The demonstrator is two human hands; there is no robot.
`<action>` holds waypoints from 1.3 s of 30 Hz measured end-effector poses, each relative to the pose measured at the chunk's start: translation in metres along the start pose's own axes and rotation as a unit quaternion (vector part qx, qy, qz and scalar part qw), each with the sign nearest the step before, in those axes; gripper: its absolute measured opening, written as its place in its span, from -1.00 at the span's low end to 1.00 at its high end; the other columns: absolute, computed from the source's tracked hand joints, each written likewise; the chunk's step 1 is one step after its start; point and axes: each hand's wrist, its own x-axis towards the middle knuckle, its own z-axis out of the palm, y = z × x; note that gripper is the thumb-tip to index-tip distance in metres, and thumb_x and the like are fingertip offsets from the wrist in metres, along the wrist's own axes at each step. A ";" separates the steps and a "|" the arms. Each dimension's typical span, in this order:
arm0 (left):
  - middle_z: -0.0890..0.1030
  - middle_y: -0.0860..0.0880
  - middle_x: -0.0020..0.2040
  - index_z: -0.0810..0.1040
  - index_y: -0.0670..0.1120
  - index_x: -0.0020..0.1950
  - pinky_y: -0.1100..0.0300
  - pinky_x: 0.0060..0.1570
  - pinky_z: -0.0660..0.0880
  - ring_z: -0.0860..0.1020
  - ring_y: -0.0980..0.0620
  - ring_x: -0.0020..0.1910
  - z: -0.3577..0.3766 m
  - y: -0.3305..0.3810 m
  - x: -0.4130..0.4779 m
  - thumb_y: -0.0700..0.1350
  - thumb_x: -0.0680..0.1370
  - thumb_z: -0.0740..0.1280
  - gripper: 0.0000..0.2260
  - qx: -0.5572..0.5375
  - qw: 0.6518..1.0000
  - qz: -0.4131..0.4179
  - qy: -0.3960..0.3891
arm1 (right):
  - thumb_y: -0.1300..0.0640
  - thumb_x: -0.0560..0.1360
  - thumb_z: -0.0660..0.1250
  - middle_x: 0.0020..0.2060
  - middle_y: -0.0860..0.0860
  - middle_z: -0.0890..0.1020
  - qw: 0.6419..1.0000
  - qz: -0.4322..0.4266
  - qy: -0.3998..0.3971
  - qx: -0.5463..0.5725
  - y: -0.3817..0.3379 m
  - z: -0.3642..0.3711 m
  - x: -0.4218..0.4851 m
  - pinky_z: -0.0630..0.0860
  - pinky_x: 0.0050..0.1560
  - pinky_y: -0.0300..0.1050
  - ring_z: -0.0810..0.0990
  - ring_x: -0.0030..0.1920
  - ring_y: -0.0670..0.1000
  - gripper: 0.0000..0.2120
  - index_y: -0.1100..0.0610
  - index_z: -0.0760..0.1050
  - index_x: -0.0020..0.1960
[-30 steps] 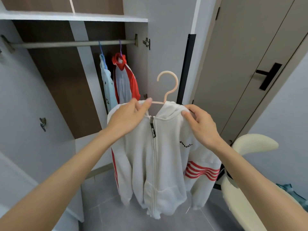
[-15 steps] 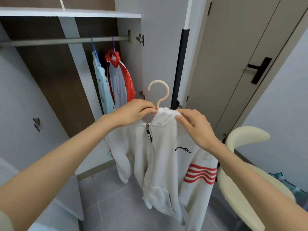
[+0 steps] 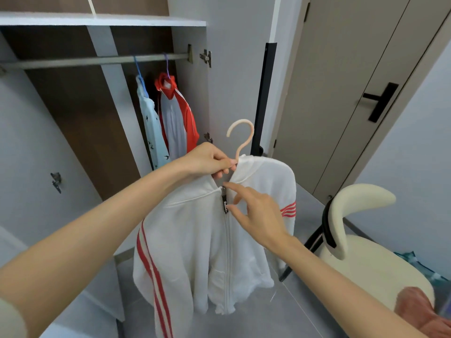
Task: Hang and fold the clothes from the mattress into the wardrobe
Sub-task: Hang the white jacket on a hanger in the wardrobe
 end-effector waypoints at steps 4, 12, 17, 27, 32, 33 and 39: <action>0.57 0.04 -0.46 0.68 -0.01 -0.14 0.35 -0.15 0.48 0.53 0.18 -0.37 -0.009 0.006 -0.008 0.02 0.56 0.32 -0.81 0.008 1.000 -0.020 -0.004 | -0.02 0.53 0.27 -0.26 -0.14 0.62 0.999 -0.027 0.011 -0.042 -0.009 0.005 0.005 0.47 -0.37 -0.14 0.53 -0.38 -0.03 -0.59 -0.12 0.36 0.37; 0.36 -0.07 -0.44 0.47 -0.11 -0.32 0.27 -0.47 0.23 0.25 0.07 -0.56 -0.030 -0.001 -0.009 0.03 0.55 0.33 -0.69 -0.070 0.988 -0.130 0.041 | -0.01 0.53 0.17 -0.47 -0.06 0.44 0.985 -0.115 0.031 -0.122 -0.017 -0.004 0.024 0.01 -0.53 -0.23 0.37 -0.54 0.03 -0.80 0.05 0.29 -0.20; 0.44 0.06 -0.49 0.55 -0.11 -0.24 0.39 -0.53 0.28 0.31 0.17 -0.59 -0.037 -0.025 -0.014 -0.01 0.56 0.34 -0.77 -0.113 0.975 -0.176 0.070 | 0.01 0.48 0.17 -0.49 -0.05 0.44 0.978 -0.157 0.010 -0.137 -0.004 -0.016 0.013 0.21 -0.56 -0.20 0.31 -0.56 0.05 -0.84 0.05 0.31 -0.23; 0.57 0.06 -0.25 0.62 -0.09 -0.14 0.43 -0.48 0.32 0.41 0.18 -0.44 -0.048 -0.045 -0.022 0.00 0.59 0.28 -0.77 -0.058 0.984 -0.122 0.113 | -0.07 0.44 0.17 -0.47 -0.10 0.47 0.977 -0.139 -0.099 -0.125 0.015 -0.018 -0.013 0.29 -0.50 -0.20 0.39 -0.51 -0.02 -0.79 0.02 0.42 -0.26; 0.52 0.18 -0.45 0.67 -0.14 -0.14 0.48 -0.46 0.27 0.39 0.27 -0.55 -0.047 -0.028 -0.030 -0.01 0.58 0.28 -0.73 0.055 0.996 0.014 0.065 | -0.06 0.55 0.26 0.00 -0.25 0.56 0.994 0.017 -0.105 0.012 0.022 -0.022 -0.011 0.48 -0.07 -0.16 0.45 0.01 -0.17 -0.65 -0.20 0.40 0.33; 0.46 0.14 -0.50 0.66 -0.12 -0.18 0.43 -0.46 0.25 0.34 0.22 -0.56 -0.047 -0.027 -0.033 0.00 0.58 0.28 -0.72 0.078 0.995 0.032 0.055 | -0.02 0.55 0.28 0.04 -0.21 0.56 0.999 0.020 -0.029 0.005 0.024 -0.027 -0.004 0.48 -0.03 -0.13 0.43 0.06 -0.15 -0.68 -0.13 0.44 0.31; 0.51 -0.12 -0.36 0.64 -0.12 -0.17 0.22 -0.32 0.30 0.35 0.13 -0.42 -0.043 -0.016 -0.042 0.04 0.59 0.26 -0.70 0.168 0.978 0.103 0.062 | -0.16 0.57 0.17 0.10 -0.15 0.58 0.995 0.062 -0.017 0.074 -0.008 -0.047 0.056 0.40 0.20 -0.08 0.48 0.14 -0.05 -0.66 -0.05 0.47 0.26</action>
